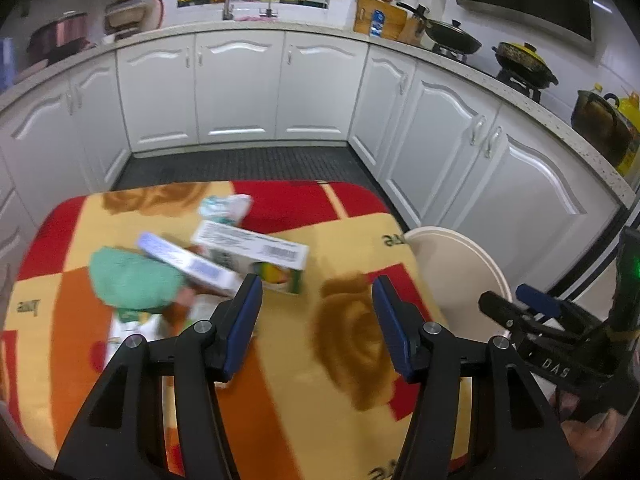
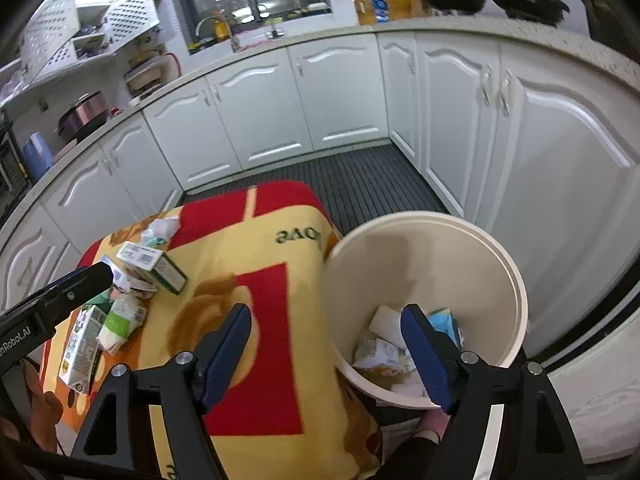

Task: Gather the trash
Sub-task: 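Move both grippers back over the table toward the milk carton and white-green bag, then grasp the white milk carton with the left gripper while the right gripper grasps the white-green bag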

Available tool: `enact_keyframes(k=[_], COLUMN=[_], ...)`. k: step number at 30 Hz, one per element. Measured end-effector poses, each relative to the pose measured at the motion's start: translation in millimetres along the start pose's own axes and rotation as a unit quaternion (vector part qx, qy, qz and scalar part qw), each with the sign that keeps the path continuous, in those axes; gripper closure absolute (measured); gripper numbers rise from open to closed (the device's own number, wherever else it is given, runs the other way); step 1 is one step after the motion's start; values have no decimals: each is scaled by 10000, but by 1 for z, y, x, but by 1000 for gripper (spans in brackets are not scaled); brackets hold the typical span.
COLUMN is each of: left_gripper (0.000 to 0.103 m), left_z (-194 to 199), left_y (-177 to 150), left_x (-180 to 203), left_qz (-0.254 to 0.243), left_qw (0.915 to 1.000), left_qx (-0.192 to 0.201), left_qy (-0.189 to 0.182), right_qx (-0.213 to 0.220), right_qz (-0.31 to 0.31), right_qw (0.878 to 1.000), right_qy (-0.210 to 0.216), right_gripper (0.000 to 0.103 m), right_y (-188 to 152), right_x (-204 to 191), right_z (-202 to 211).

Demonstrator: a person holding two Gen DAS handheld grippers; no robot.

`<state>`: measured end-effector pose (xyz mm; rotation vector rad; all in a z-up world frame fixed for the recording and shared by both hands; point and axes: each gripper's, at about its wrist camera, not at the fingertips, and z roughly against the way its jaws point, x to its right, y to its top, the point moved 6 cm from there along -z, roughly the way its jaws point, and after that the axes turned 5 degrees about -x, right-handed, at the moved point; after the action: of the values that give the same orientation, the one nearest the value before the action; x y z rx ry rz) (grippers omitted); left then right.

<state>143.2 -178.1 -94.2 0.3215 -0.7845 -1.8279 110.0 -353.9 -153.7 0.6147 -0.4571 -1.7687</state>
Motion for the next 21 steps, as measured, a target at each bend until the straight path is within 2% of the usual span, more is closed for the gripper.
enact_keyframes(k=[11,16,21], left_gripper=[47,40,38], left_z=[36,47,51], left_y=[-16,-28,-41], left_x=[-75,-109,-134], left_qz=[256,403,460], left_qw=[9986,9982,9977], left_qx=[132,90,-40], left_qy=[438,433,488], right_qx=[10,-41,-79], right_qz=[553,799,1054], right_qw=[9982,9961,9931], right_qy=[228,359,510], right_gripper=[26,26,26], right_y=[1,0,-1], right_x=[-56,-82,-104], right_z=[0,-4,-9])
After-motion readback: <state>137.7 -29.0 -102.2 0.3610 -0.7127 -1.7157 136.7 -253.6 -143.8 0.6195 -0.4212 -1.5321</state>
